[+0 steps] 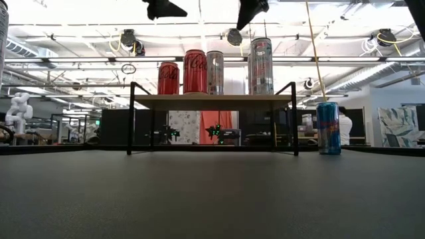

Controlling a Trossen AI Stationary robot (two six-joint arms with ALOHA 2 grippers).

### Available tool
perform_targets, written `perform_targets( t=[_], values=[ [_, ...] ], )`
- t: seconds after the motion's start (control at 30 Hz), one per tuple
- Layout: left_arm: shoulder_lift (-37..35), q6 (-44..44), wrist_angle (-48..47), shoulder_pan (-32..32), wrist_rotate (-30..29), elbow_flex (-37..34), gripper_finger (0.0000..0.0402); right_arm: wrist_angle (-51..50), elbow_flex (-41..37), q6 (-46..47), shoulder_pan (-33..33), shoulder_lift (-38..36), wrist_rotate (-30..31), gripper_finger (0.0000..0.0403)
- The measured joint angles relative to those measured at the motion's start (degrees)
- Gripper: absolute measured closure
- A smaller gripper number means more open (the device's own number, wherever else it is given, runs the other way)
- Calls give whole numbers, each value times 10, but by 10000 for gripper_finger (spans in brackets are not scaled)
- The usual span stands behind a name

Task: Place canned beverage on shelf
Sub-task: Put the red soda can on the shelf aligned with the other red soda can

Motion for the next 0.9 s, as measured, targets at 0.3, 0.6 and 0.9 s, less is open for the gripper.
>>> perform_targets(
  t=[0.3, 0.6, 0.9],
  values=[
    [95, 111, -15, 20, -50, 26, 47, -41, 0, 39, 19, -15, -1, 403],
    [131, 148, -41, 45, -83, 55, 47, -51, 0, 27, 19, -33, -1, 403],
    [158, 121, -49, 84, -43, 55, 47, -51, 0, 17, 19, -33, -2, 403]
  ],
)
